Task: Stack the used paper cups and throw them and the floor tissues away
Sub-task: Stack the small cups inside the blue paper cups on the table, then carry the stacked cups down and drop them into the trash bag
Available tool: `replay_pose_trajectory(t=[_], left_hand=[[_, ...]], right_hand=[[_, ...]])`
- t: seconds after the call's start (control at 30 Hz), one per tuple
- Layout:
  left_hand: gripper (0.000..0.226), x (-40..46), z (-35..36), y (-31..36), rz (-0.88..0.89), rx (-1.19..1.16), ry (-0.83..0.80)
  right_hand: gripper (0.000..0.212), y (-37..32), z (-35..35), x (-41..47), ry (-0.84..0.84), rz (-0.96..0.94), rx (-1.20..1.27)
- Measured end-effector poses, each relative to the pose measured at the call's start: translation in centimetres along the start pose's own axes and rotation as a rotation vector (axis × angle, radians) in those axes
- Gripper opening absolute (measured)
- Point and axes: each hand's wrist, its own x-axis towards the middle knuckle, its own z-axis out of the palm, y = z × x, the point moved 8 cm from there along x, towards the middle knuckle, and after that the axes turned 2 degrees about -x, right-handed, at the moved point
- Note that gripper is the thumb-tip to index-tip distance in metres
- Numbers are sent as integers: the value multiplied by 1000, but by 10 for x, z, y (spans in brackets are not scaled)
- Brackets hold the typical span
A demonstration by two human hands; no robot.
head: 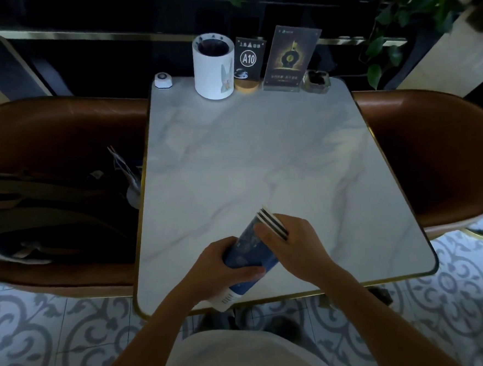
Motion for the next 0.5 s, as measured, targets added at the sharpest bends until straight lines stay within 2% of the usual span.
replay_pose_trajectory(t=[0.27,0.43,0.5], left_hand=[[19,2,23,-14,0,27,-145],[42,4,33,-29,-63,-58,-188],[43,7,40,-34,-98,-92,-192]], right_hand=[[39,21,-6,-27,48,104,65],[41,55,-27,-51,129,297,125],[41,67,-43,-62,191,343,126]])
